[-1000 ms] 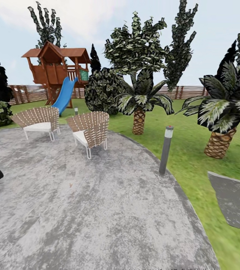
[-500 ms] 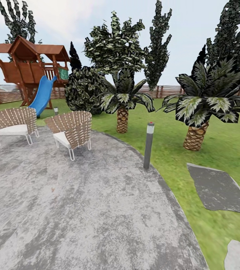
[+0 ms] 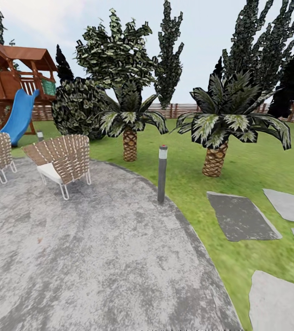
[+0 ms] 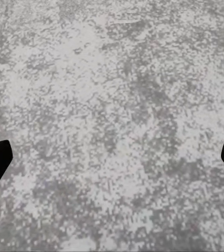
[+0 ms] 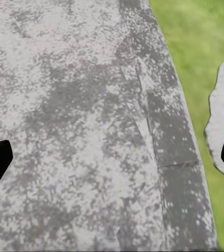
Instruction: Pick up the pesticide atomizer in the garden and spray insectifuge to fully cover both potted plants in the garden.
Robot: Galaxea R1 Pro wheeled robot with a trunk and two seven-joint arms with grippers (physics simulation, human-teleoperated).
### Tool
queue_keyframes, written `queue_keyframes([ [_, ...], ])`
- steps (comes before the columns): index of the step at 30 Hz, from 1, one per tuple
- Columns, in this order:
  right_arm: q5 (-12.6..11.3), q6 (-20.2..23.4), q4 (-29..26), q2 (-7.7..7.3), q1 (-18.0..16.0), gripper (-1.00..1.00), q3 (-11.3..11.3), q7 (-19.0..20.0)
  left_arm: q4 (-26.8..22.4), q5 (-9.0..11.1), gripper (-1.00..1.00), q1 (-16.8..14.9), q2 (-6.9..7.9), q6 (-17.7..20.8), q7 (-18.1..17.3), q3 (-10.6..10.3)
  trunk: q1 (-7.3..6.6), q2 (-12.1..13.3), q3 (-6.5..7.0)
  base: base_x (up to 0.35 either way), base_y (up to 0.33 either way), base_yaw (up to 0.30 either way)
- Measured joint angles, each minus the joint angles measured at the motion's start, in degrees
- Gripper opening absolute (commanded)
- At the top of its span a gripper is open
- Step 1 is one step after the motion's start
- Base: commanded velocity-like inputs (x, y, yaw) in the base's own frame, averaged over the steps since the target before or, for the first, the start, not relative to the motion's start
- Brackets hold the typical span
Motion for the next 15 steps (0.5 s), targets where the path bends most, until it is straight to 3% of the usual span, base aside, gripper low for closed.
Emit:
queue_keyframes([
  [15, 0.0, 0.0, 0.0, 0.0, 0.0, 1.0, 0.0, 0.0, 0.0, 0.0, 1.0, 0.0, 0.0, 0.0, 0.0, 0.0, 3.3, -6.0, -3.22, 0.0, 0.0, -0.295],
])
